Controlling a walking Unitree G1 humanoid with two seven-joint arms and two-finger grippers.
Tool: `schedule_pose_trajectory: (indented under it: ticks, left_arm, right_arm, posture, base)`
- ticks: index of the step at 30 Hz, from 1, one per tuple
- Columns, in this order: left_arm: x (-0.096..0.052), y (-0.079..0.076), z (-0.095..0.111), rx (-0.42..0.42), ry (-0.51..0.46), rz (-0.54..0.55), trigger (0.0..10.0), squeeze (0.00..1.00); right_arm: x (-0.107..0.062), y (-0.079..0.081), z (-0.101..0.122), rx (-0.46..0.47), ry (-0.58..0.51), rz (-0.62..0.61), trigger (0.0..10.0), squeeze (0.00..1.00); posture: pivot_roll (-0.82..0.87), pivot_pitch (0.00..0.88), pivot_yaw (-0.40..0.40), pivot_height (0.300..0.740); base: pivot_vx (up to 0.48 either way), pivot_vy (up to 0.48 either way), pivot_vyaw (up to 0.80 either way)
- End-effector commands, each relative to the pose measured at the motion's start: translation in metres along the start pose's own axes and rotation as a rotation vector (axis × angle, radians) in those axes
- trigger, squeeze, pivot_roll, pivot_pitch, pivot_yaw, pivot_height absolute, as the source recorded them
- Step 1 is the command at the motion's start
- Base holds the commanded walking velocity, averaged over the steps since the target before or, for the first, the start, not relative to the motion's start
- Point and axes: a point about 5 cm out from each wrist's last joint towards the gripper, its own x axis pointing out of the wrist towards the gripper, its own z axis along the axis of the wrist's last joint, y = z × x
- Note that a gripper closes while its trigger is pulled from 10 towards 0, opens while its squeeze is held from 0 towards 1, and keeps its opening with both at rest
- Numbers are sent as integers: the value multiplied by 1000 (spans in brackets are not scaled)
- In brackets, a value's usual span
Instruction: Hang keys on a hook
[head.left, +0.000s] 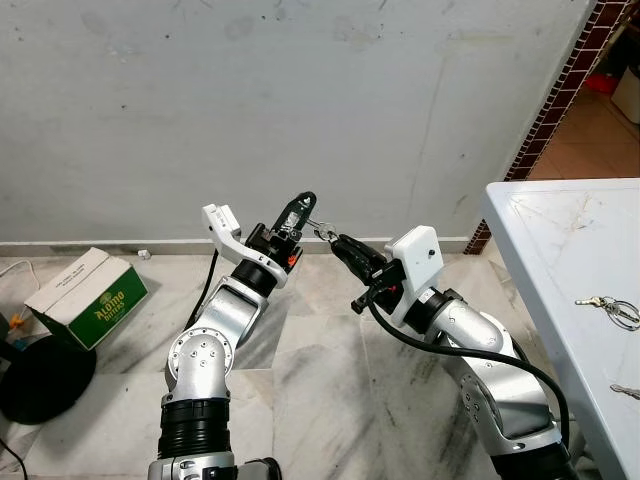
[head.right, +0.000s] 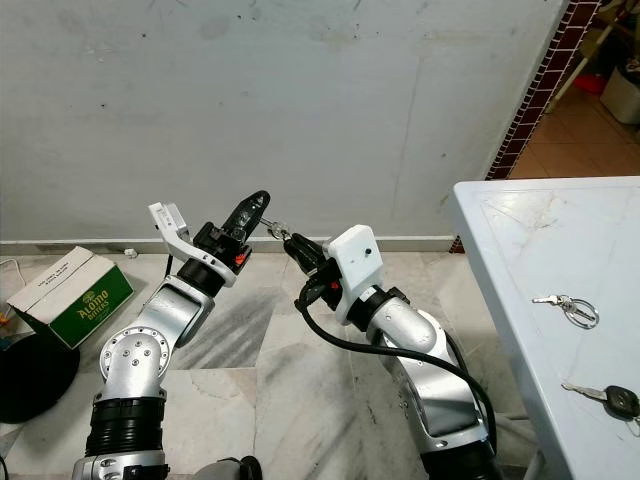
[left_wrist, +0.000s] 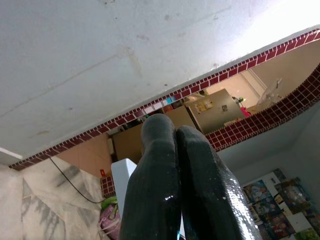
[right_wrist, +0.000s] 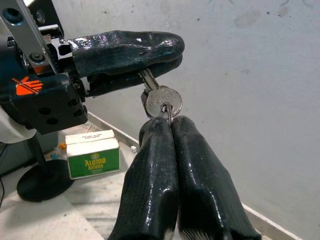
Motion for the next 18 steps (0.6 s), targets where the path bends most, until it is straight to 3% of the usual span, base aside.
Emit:
schedule_pose_trajectory:
  ticks: [1, 3, 18]
  left_arm:
    - [2, -1, -4, 13, 32, 6, 10000, 259]
    - [2, 0, -5, 19, 35, 8, 10000, 1000]
    - [1, 2, -5, 18, 33, 18, 10000, 1000]
  right_arm:
    - [1, 1, 5, 6, -21, -3, 0, 0]
    - [1, 1, 5, 6, -23, -6, 0, 0]
    - [1, 0, 6, 6, -25, -18, 0, 0]
  posture:
    - [-100, 101, 33, 740]
    - [-100, 101, 33, 740]
    - [-101, 106, 32, 740]
  base:
    - [0, 0, 0]
    - [0, 0, 0]
    - [0, 0, 0]
